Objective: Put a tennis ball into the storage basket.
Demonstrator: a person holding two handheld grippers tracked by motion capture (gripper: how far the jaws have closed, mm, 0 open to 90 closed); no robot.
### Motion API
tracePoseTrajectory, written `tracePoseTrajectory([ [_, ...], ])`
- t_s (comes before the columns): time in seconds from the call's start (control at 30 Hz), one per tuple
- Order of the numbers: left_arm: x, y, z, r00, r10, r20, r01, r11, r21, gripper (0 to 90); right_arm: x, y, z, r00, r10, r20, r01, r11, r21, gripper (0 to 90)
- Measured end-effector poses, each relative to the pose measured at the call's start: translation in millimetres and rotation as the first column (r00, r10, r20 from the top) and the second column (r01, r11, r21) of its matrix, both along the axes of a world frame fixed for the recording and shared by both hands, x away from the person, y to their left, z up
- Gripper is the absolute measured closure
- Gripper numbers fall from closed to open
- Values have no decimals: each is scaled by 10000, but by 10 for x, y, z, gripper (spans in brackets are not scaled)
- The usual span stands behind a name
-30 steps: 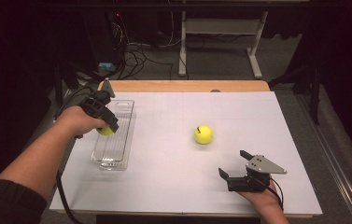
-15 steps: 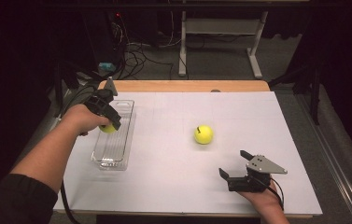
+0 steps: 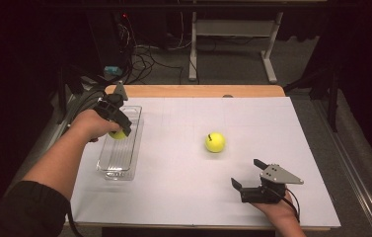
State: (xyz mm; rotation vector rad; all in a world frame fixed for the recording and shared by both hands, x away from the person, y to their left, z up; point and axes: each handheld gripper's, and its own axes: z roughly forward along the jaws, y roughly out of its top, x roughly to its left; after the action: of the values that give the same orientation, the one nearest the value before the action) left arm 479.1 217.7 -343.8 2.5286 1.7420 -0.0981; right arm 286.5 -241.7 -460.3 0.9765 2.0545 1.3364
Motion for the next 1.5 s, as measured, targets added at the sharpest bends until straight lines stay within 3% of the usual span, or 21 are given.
tracePoseTrajectory([
  [0.87,103,-136,-169,10000,-72,33,70,9987,502,266,-8,16,1,9999,122,56,-122,9999,-41,0],
  [1.5,120,-111,-198,10000,-75,30,74,9988,487,264,-10,22,0,9999,126,45,-125,9999,-80,0],
])
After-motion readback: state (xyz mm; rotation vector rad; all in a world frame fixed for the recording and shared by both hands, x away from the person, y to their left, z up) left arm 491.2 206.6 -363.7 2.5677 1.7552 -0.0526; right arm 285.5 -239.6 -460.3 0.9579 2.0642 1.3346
